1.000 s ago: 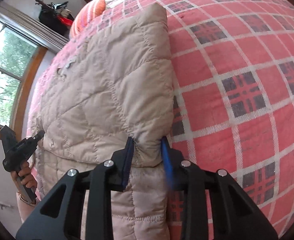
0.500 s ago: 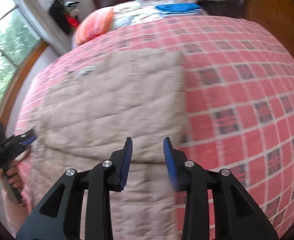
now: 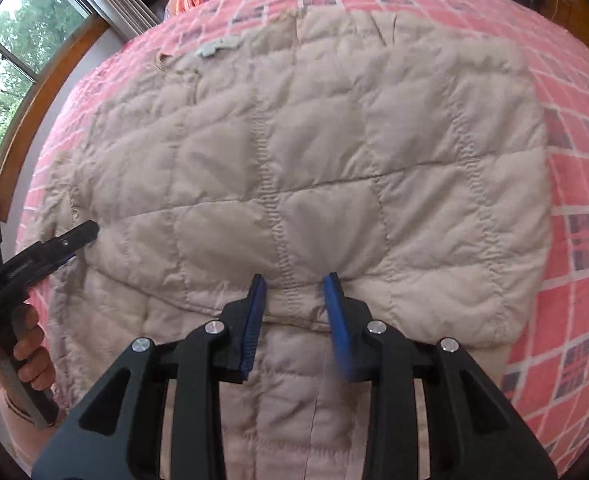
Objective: Fold large clothes
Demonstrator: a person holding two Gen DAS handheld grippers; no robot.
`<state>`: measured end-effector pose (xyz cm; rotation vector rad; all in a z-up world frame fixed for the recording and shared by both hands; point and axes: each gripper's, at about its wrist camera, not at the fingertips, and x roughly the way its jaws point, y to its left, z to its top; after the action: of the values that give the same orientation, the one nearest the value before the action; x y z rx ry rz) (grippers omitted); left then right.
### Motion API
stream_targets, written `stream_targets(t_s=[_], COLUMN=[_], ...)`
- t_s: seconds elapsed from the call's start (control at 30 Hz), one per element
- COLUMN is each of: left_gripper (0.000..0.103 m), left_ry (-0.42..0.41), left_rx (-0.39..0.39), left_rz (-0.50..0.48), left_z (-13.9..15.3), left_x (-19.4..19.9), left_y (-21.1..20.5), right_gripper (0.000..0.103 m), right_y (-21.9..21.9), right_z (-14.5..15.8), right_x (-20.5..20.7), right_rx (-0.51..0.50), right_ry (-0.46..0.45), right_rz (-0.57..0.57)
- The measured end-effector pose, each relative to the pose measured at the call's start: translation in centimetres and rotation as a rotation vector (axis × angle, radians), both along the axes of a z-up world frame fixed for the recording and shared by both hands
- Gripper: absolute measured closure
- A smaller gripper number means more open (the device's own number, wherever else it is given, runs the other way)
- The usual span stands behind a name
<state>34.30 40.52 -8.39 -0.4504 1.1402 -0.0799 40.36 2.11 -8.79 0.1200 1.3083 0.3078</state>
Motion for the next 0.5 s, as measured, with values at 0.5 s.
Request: stream_targets(t_s=[0.5], left_gripper=[0.038], left_ry=[-0.144], left_rx=[-0.009], left_rz=[0.032], left_z=[5.5], left_x=[-6.1], left_y=[4.9], right_gripper=[0.045], right_y=[3.2], right_z=[6.0], right_x=[-3.2], right_rx=[0.013], right_ry=[-0.144], right_rz=[0.056])
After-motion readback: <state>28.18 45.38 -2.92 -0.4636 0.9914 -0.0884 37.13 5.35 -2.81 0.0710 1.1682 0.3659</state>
